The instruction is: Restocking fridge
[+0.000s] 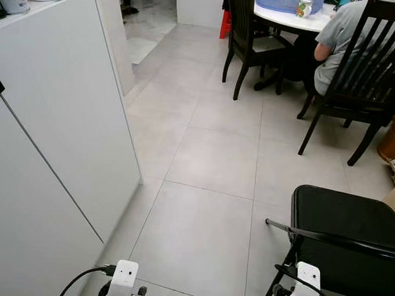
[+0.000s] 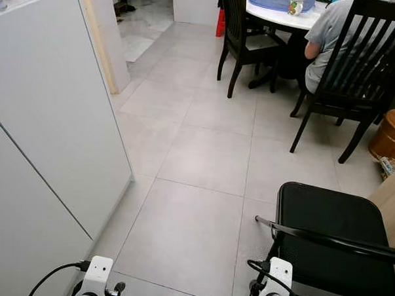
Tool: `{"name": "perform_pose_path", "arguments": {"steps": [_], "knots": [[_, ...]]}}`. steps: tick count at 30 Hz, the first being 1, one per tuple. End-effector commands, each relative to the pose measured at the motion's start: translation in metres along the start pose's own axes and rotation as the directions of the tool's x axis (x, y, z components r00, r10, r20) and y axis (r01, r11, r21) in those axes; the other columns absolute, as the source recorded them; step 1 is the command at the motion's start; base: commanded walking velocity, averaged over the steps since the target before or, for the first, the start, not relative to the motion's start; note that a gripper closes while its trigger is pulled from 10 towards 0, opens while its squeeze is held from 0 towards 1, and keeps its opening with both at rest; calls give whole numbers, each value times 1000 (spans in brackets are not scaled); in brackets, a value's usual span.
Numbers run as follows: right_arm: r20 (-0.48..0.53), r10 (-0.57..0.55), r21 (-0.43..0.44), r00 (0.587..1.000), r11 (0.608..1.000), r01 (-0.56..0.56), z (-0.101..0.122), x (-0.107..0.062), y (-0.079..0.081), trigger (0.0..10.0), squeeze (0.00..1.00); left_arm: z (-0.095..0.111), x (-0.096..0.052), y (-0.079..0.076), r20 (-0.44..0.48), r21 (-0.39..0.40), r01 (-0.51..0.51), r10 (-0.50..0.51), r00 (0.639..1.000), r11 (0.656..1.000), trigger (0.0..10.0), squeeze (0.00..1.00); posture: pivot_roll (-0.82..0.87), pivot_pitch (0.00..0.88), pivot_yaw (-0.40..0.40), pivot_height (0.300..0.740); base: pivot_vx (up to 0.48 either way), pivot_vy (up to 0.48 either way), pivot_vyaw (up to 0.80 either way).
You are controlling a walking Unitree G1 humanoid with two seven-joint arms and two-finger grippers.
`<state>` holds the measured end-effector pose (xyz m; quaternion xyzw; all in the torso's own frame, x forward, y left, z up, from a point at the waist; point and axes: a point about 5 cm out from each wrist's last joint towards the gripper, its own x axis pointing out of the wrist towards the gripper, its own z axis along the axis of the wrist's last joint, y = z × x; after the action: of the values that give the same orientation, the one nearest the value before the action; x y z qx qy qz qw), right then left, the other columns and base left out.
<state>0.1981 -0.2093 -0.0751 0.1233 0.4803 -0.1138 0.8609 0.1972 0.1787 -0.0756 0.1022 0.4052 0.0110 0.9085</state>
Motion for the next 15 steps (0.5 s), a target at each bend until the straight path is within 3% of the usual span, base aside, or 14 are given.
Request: {"name": "perform_pose_path", "arguments": {"steps": [1,9,12,15], "knots": [[17,-20,27,1000,999,20,2,0,-3,10000,0,-8,-1,-1,-46,-6,5,-5,999,1000,10000,0,88,0,-9,740,0,0,0],[22,-17,39,1000,999,16,3,0,-5,10000,0,-9,-1,-4,-59,-27,6,-8,998,1000,10000,0,94,0,-25,740,0,0,0],[8,-10,-19,1000,1000,10,4,-1,-6,10000,0,-9,-2,-5,-61,-32,5,-7,998,999,10000,0,95,0,-27,740,0,0,0],[17,-10,-16,1000,1000,10,4,-1,-6,10000,0,-10,-2,-4,-63,-50,-10,7,998,999,10000,0,97,0,-24,740,0,0,696]]}}
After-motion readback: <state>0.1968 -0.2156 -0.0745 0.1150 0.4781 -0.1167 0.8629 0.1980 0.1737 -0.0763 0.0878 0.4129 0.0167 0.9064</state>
